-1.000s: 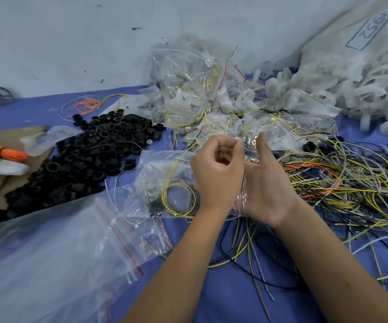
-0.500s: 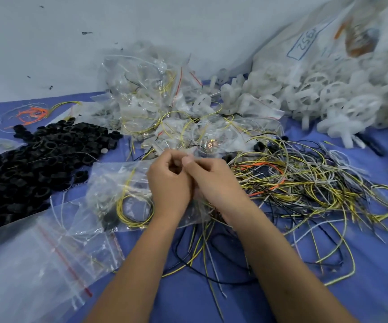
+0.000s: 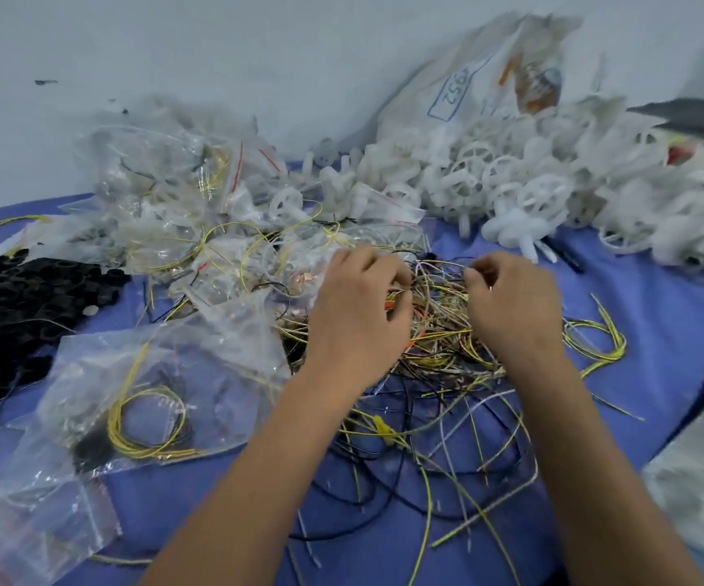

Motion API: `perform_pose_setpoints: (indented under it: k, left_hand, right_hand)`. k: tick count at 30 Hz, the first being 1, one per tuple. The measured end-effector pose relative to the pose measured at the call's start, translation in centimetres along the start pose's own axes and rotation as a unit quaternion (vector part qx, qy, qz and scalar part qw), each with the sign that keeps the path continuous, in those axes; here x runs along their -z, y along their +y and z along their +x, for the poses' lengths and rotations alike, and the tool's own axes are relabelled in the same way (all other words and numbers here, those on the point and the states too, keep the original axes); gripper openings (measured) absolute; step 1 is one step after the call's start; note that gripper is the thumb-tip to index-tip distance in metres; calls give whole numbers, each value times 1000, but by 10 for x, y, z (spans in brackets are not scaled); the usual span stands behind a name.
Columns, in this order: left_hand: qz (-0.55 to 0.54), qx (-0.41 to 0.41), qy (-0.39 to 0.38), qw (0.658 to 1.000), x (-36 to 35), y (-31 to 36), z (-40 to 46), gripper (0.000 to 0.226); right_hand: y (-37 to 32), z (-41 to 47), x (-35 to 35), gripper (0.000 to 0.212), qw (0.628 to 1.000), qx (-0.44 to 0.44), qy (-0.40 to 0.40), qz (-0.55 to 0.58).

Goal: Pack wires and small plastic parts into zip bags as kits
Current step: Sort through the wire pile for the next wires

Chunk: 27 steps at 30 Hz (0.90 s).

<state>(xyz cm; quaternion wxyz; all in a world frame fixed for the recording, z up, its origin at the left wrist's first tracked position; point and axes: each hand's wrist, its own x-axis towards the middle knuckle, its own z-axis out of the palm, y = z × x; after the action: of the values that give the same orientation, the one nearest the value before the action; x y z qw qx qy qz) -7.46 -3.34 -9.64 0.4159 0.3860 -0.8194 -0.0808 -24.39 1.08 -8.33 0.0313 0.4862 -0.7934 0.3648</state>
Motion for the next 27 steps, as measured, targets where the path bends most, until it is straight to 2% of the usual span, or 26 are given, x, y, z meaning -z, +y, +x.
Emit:
perform_pose_setpoints:
  k: [2, 4, 6, 10, 12, 14, 15, 17, 19, 23, 25, 27]
  left_hand:
    - [-13, -22, -26, 999, -16, 13, 16, 13]
    - [-30, -22, -60, 998, -30, 21, 27, 19]
    - [-64, -16, -105, 992, -42, 24, 36, 24]
    - [-131, -10, -186, 974, -57, 18, 38, 29]
    - [-112, -7, -236, 965, -68, 14, 31, 36]
    - [16, -20, -282, 959, -80, 9, 20, 44]
    - [70, -31, -284, 956, -85, 7, 15, 49]
    - [92, -46, -268, 958, -89, 5, 10, 53]
    - [81, -45, -262, 961, -90, 4, 10, 55]
    - [81, -37, -266, 960, -90, 3, 10, 55]
    - [78, -36, -269, 959, -90, 4, 9, 55]
    - [71, -33, -268, 960, -90, 3, 10, 55]
  right_hand:
    - [2, -3, -8, 22, 995, 27, -88, -31]
    - [-4, -11, -21, 18, 978, 89, -174, -77]
    - [-7, -17, -24, 19, 964, 144, -207, -87]
    - [12, -5, 1, 16, 961, 78, -254, 79]
    - [26, 5, 9, 19, 967, 56, -234, 88]
    - [42, 18, 10, 21, 986, 23, -148, 69]
    - [52, 25, 11, 20, 995, -2, -93, 43]
    - [73, 39, 11, 19, 998, -57, -26, -8]
    - [86, 52, 6, 18, 994, -86, -40, -63]
    - [83, 66, -11, 33, 984, -80, -96, -124]
    - [80, 70, -16, 31, 981, -72, -104, -149]
    - [80, 72, -18, 24, 983, -82, -98, -129]
